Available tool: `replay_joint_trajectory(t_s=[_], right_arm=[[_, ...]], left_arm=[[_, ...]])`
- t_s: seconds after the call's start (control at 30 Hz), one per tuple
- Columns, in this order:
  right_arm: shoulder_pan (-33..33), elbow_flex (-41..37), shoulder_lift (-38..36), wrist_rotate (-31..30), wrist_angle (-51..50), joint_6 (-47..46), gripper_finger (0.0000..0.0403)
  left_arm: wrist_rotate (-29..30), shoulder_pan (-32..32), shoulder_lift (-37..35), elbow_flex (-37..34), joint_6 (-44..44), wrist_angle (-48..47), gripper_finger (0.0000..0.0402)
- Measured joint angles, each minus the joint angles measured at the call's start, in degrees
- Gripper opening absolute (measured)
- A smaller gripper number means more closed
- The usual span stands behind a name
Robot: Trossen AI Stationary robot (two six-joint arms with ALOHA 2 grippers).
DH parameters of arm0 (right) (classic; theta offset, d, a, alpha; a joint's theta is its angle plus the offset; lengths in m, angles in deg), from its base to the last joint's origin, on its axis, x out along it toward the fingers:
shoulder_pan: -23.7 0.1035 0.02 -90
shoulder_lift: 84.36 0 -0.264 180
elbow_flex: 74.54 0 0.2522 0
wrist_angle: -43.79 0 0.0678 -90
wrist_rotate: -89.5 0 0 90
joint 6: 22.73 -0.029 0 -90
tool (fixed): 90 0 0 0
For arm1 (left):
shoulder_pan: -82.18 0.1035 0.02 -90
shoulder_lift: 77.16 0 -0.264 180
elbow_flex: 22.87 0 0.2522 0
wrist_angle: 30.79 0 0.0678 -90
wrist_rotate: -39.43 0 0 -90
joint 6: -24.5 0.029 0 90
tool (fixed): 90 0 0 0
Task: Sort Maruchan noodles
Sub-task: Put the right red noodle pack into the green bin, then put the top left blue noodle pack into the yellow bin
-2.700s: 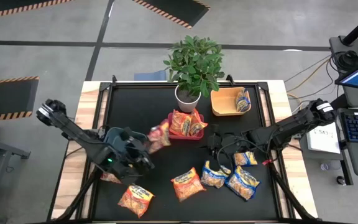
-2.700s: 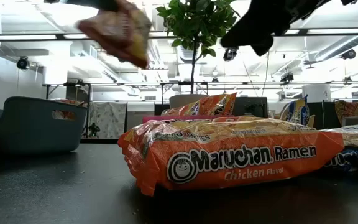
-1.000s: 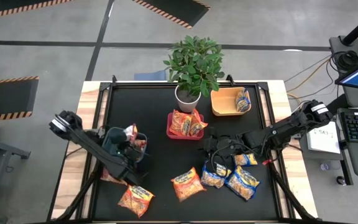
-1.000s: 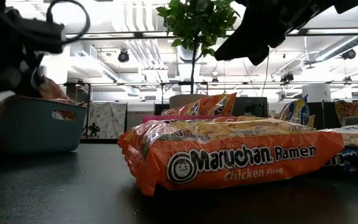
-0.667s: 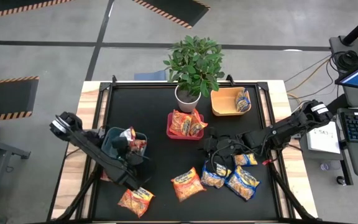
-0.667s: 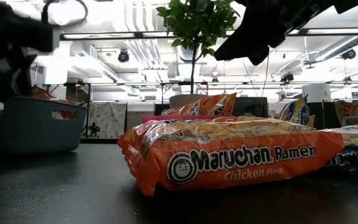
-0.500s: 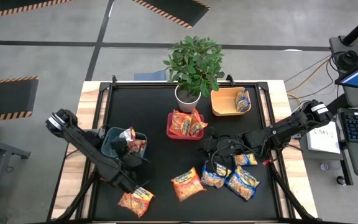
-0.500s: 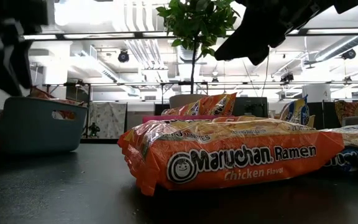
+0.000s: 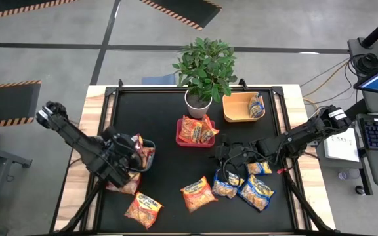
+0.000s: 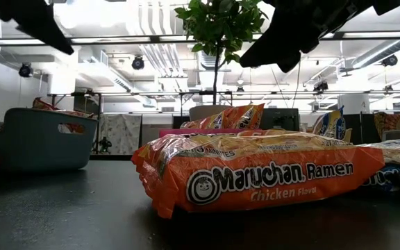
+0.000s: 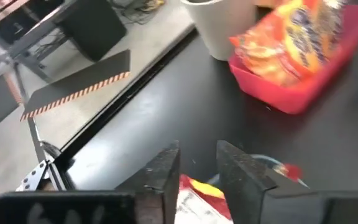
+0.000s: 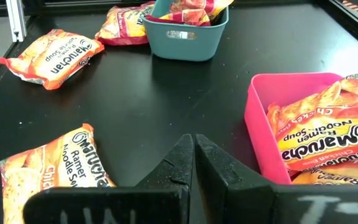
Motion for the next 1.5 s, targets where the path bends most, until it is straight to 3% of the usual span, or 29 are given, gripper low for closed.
replay_joint_trajectory(t_s=[0.17, 0.4, 0.67, 0.9, 0.97, 1.3, 1.5], right_arm=[[0.0, 0.0, 0.0, -0.02, 0.62, 0.55, 0.0009], [0.0, 0.0, 0.0, -0.02, 1.25, 0.62, 0.0009], [-0.02, -0.02, 0.0, -0.04, 1.37, 0.75, 0.0009], [-0.02, -0.04, 0.0, -0.07, 1.71, 0.75, 0.0009], [-0.02, -0.04, 0.0, -0.05, 1.71, 0.75, 0.0009], [0.0, -0.04, 0.0, -0.03, 1.78, -0.15, 0.0009], [0.01, -0.02, 0.0, 2.68, 1.82, -4.56, 0.0009]], left_arm=[[0.0, 2.15, -1.81, -8.05, -9.62, 0.63, 0.0054], [-9.88, 2.77, -0.5, -19.84, -24.79, 2.88, 0.0037], [-10.42, 2.9, 1.95, -20.75, -18.44, 11.93, 0.0037], [-11.15, 2.86, 1.74, -19.61, -2.04, 32.34, 0.0037], [-9.51, 2.86, 1.8, -18.84, -0.89, 34.92, 0.0037], [-6.13, 2.86, 1.81, -7.41, -1.21, 19.63, 0.0037], [-5.13, 2.57, 2.07, -1.18, 12.4, 25.99, 0.0037]])
